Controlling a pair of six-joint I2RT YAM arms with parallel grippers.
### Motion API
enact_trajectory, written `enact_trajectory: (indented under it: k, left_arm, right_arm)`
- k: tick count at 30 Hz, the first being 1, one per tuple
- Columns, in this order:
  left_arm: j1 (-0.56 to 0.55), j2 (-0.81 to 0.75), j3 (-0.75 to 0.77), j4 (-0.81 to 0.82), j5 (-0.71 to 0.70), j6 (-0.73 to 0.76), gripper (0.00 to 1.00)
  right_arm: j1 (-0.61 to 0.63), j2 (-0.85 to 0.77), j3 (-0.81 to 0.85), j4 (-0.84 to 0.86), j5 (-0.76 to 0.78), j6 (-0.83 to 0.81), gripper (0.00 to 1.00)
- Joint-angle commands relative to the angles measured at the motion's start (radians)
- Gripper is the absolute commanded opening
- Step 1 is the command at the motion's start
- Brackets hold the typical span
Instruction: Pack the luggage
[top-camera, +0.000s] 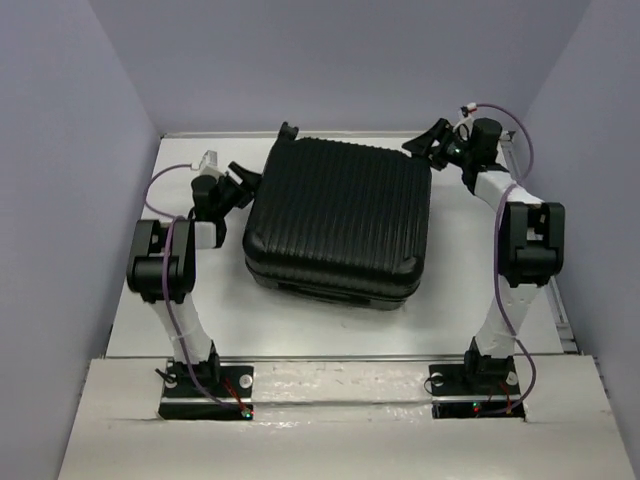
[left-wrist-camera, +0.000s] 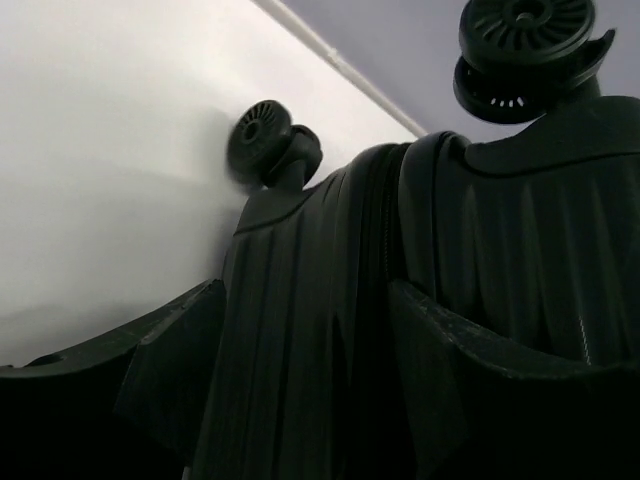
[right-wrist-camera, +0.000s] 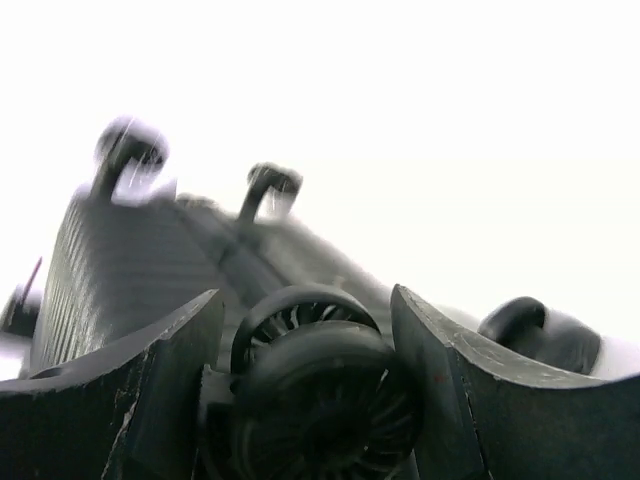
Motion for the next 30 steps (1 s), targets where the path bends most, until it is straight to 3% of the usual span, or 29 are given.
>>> enact_trajectory:
  k: [1,2,6,10,19,23,26,30]
  left_arm:
    - [-0.145,-0.358,-0.231,0.114,0.026,0.046,0.77]
    - [-0.145,-0.404,-0.262,0.044,-0.029,0.058,0.78]
    - [-0.139,-0.678,-0.321,-0.202,-0.185,0.147,0.83]
    - [-0.134,-0.834,-0.224,-0.431,-0.255,0.190,0.87]
    - [-0.134,-1.014,-0.080,-0.721,-0.355,0.239,0.97]
    - [-0.148,-1.056,-0.046,-0.785,-0.260,0.255,0.98]
    - [-0.252,-1.148,-0.078,-0.836,-0.258,0.271,0.97]
    - [-0.379,-1.234,-0.161,-0.919,-0.289,0.288,0.97]
  right_arm:
    - [0.199,0.165,0.367,-0.104,0.018,0.131,0.27]
    - [0.208,0.197,0.426,-0.109,0.015,0.189,0.50]
    - [0.235,0.320,0.665,-0.140,-0.019,0.311,0.79]
    - [0.235,0.285,0.707,-0.175,0.022,0.314,0.85]
    - [0.204,0.103,0.765,-0.351,0.128,0.185,0.95]
    - [0.167,0.000,0.697,-0.447,0.171,0.081,0.98]
    - [0.132,-0.077,0.581,-0.474,0.164,0.015,1.00]
    - [0.130,-0.059,0.679,-0.707,0.184,-0.143,0.99]
